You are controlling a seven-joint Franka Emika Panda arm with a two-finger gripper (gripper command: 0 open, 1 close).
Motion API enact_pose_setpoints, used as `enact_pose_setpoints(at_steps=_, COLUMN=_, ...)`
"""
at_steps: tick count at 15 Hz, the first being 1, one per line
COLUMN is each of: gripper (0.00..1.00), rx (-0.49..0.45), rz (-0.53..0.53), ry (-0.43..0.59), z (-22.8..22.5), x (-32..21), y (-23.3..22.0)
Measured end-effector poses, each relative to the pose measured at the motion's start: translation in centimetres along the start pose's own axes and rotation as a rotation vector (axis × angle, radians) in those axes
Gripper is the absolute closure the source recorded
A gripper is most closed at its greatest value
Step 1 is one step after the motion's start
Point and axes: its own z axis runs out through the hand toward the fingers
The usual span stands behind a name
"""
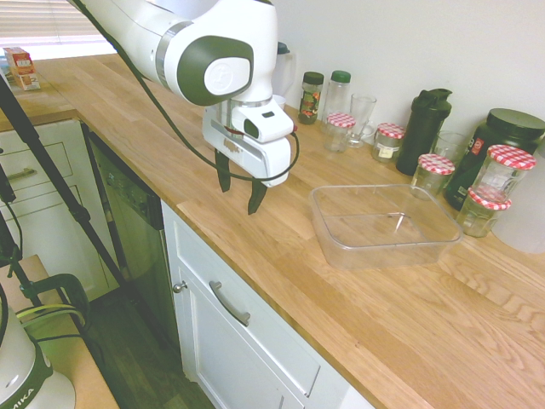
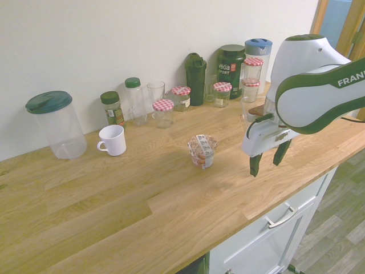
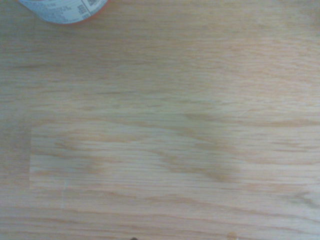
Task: Put the cereal into the container
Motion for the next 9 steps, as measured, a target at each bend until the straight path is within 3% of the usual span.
enact_pose_setpoints(at_steps=4, gripper=0.00, rx=0.017, rz=0.001, ry=-0.010, z=-0.4, x=-0.3, y=-0.7)
enact_pose_setpoints(at_steps=9, gripper=0.00, rx=0.085, rz=-0.071, ry=0.006, z=-0.2, x=-2.4, y=-5.9)
